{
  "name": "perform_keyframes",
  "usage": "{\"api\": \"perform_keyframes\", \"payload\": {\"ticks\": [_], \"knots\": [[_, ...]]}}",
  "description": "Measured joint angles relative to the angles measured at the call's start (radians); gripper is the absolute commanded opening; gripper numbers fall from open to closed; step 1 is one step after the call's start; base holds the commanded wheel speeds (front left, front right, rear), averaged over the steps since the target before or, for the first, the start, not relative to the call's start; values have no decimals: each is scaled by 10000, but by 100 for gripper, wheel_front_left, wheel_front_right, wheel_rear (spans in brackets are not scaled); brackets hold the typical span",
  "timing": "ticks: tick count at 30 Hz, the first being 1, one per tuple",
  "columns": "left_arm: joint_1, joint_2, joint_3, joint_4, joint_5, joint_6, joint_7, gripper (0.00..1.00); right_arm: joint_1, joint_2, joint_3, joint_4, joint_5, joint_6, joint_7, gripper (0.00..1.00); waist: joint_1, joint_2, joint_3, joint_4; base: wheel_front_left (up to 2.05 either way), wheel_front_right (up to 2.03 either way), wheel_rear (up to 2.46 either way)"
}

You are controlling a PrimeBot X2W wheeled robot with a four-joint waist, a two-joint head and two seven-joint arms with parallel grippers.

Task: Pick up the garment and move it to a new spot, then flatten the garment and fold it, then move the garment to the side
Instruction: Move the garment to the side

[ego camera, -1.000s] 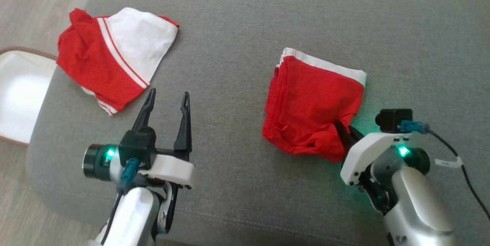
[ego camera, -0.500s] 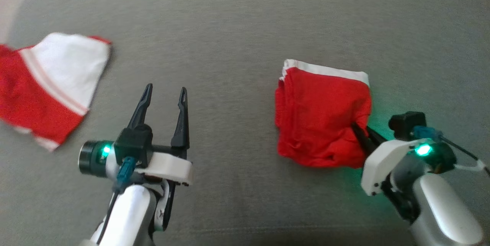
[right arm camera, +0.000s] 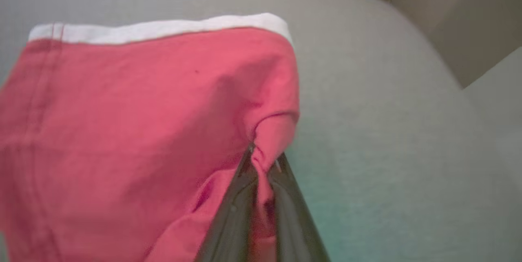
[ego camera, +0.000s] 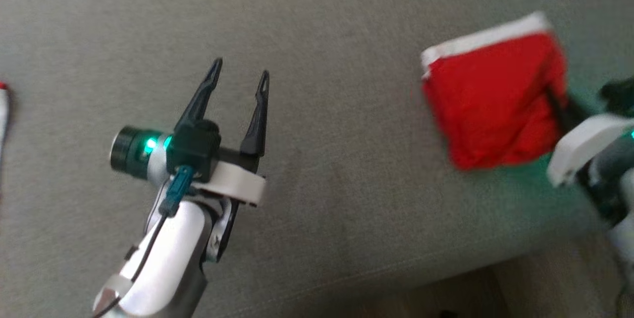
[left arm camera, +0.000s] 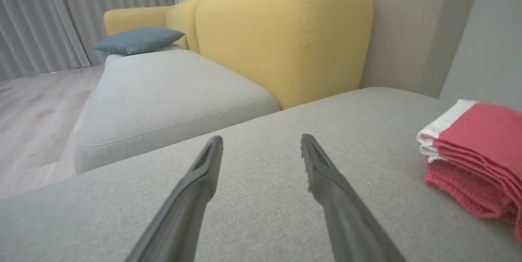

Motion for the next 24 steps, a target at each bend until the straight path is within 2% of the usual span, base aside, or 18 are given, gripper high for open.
{"api": "perform_keyframes", "payload": {"ticks": [5, 24], "knots": [[-654, 111, -232, -228, 332, -228, 245, 100, -1169, -487, -529, 541, -2, 0, -495, 0, 0, 0, 772, -346, 0, 0, 0], [-2518, 244, -920, -949, 1034, -631, 690, 100, -2641, -535, -2713, 1824, 2, 0, -1488, 0, 2, 0, 2934, -561, 0, 0, 0]]}}
